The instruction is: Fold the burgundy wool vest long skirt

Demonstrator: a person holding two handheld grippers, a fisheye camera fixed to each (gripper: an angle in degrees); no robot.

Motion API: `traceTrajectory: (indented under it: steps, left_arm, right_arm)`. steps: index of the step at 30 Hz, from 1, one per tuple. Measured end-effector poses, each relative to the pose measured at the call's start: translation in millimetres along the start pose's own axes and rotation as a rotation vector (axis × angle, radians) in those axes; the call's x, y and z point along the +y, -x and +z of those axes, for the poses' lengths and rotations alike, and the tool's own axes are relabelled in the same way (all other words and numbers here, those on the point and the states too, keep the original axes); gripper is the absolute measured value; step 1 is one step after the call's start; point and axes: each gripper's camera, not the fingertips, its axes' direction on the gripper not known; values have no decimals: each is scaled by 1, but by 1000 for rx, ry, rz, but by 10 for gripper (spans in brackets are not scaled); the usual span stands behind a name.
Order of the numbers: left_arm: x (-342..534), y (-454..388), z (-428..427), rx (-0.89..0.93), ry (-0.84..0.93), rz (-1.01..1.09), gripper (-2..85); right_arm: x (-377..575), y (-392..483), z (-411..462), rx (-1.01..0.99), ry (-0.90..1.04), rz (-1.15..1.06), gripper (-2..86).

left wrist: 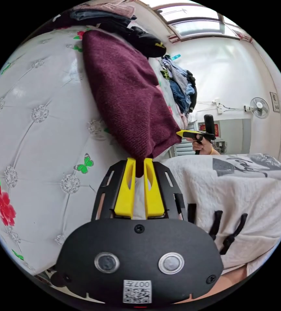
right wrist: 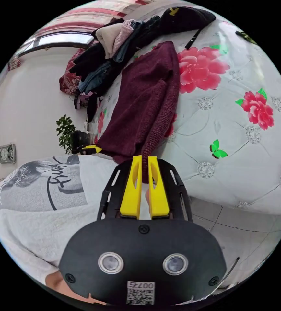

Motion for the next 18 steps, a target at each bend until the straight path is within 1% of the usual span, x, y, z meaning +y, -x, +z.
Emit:
traceTrajectory:
  steps: [2,4,5,7,9,10,11,13,14,16,18]
  left_arm:
    - [-2,3,-10,44,-23,-5,42]
    - [-22,11,-29,109,-74,6,41]
    - [-31,14,-36,127,-87,9,41]
    - [-79,32,-75,182,-182,36,44]
    - [-126,54,-109,195,-279,12,49]
    - [-159,72,-129,183,-344,-13,58]
    - [-175,80,-137,162,-372,-14,66]
    - [-225,116,-160,-3,-453,-87,102]
    - [-233,125,-164,-38,-462,-109,106]
    - [-246,158,-168,-117,-462,-173,116]
    - [-239,184,-160,-144,-449,-194,119]
  right_arm:
    - [1,-1,-15,-84,-13,15,10]
    - [-9,6,-44,-204,-73,-4,11]
    - [-14,9,-53,-228,-95,-15,11]
    - [-47,26,-89,-289,-178,-86,15]
    - [-82,40,-112,-292,-229,-142,20]
    - [-108,48,-124,-280,-263,-166,26]
    - [-121,52,-129,-262,-283,-172,29]
    - [-167,61,-140,-152,-371,-128,48]
    - [-177,63,-141,-123,-384,-116,52]
    - [-200,64,-140,-2,-394,-103,70]
    - [-204,53,-135,84,-385,-78,79]
